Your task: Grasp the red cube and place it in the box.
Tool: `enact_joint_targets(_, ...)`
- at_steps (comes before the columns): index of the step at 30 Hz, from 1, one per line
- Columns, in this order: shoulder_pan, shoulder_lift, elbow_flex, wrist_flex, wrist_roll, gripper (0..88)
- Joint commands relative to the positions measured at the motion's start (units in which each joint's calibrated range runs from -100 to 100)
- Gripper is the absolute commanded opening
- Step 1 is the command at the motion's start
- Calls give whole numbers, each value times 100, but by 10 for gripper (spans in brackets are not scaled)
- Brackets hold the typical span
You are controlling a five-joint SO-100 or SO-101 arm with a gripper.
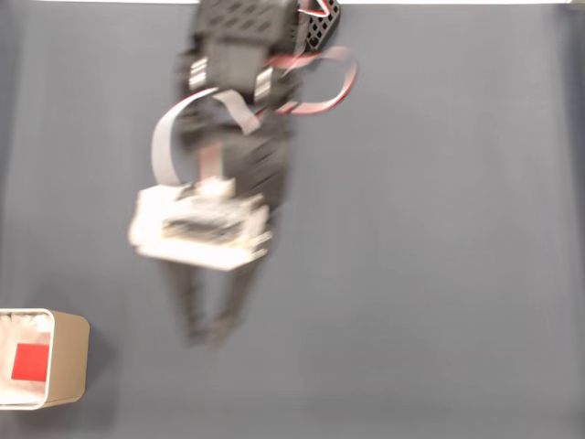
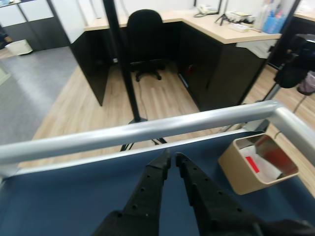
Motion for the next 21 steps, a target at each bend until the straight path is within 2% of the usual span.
enact_joint_targets(1,-553,-1457,1320,-157,-10,0)
enact_joint_targets(7,-1000,-3216,3702,-280,49,0)
enact_joint_targets(16,-965,-5773,7196,-296,63,0)
enact_joint_targets(21,-957,-7350,8592,523,-15,0)
